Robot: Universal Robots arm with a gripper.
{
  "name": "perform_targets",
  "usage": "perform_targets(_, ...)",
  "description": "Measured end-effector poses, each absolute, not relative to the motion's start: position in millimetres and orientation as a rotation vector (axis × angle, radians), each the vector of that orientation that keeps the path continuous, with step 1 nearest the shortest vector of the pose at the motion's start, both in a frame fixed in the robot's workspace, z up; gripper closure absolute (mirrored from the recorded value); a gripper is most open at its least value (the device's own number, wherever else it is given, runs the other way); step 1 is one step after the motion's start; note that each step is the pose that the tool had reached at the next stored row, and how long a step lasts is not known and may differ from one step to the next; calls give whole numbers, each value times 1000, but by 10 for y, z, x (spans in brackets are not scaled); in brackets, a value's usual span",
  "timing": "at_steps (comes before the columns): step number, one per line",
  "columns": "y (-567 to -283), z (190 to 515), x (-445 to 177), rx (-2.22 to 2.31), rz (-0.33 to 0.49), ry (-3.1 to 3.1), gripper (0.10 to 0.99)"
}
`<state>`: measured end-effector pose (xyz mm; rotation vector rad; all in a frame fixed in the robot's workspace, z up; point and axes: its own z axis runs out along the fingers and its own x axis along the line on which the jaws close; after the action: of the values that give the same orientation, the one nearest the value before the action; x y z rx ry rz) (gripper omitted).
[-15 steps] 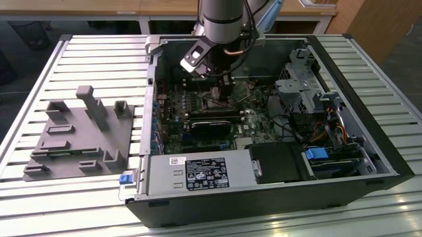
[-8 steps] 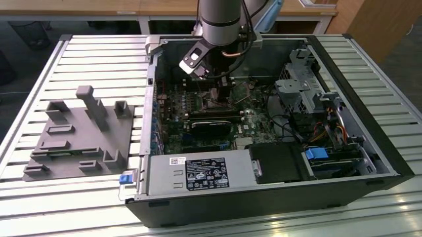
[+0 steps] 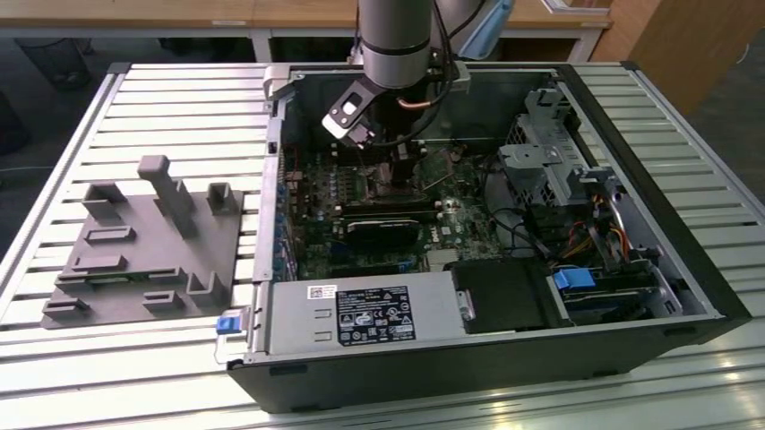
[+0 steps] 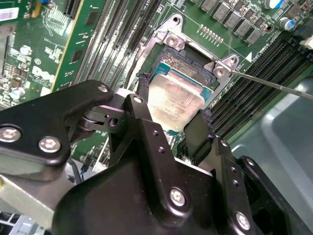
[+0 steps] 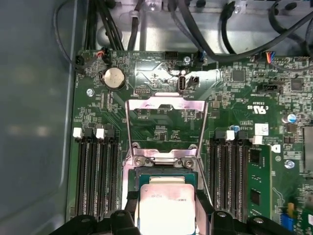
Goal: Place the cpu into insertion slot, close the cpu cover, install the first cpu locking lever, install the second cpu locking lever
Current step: 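Place the cpu into insertion slot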
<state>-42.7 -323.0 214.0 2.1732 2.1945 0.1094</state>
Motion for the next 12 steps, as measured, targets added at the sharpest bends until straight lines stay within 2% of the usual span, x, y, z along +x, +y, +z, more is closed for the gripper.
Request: perform_targets(12, -3203, 2034, -444, 2199, 108, 2167, 549)
